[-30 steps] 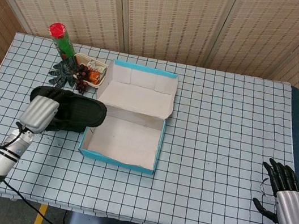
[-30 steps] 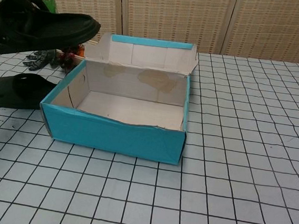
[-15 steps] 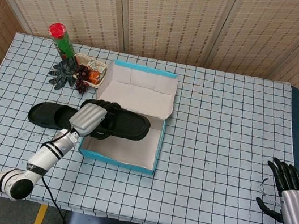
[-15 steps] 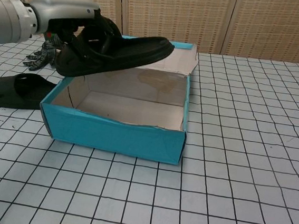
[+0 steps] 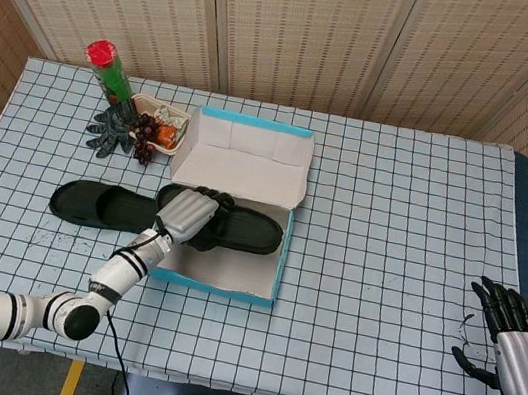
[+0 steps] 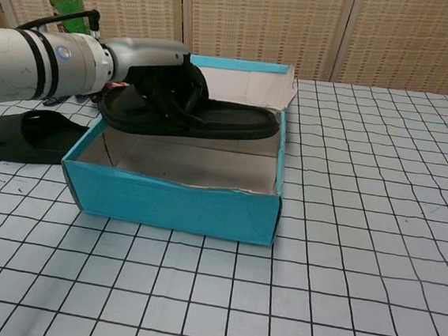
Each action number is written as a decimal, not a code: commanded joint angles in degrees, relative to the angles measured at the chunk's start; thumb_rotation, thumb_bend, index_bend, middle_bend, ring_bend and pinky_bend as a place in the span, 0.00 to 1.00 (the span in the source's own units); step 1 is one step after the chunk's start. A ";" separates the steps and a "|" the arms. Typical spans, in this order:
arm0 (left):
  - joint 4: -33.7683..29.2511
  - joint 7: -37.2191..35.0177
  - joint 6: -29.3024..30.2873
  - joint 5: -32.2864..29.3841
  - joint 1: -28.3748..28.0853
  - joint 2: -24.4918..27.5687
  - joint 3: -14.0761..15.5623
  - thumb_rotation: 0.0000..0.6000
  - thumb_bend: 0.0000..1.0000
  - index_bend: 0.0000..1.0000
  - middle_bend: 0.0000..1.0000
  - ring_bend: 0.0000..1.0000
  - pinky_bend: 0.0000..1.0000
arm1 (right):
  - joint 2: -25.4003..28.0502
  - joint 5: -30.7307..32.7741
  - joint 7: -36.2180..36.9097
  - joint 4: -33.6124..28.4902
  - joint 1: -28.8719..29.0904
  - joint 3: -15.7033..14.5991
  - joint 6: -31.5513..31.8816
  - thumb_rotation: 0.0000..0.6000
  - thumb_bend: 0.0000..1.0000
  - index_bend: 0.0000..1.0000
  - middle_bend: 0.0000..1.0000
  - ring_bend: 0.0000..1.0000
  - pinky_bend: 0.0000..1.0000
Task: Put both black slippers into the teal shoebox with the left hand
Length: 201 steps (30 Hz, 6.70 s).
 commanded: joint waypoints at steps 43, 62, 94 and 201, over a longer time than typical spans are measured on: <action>17.46 -12.78 -5.21 2.54 -1.03 -11.29 2.89 1.00 0.45 0.46 0.59 0.51 0.52 | 0.17 -0.03 0.83 0.03 0.42 -0.31 -0.37 1.00 0.11 0.00 0.00 0.00 0.00; 11.59 -24.95 -8.59 14.24 1.62 -3.66 1.86 1.00 0.41 0.00 0.00 0.00 0.15 | 0.33 -0.62 0.37 -0.32 0.31 -0.64 -0.04 1.00 0.11 0.00 0.00 0.00 0.00; -1.63 -23.41 1.13 12.75 14.14 19.30 4.39 1.00 0.40 0.00 0.00 0.00 0.05 | 1.89 -3.74 -0.38 -2.79 -1.75 -0.41 6.34 1.00 0.11 0.00 0.00 0.00 0.00; -0.42 -20.68 4.95 14.64 19.37 17.14 -0.85 1.00 0.42 0.53 0.63 0.55 0.36 | 1.32 -5.30 -7.66 -9.63 -0.88 -1.87 1.41 1.00 0.11 0.00 0.00 0.00 0.00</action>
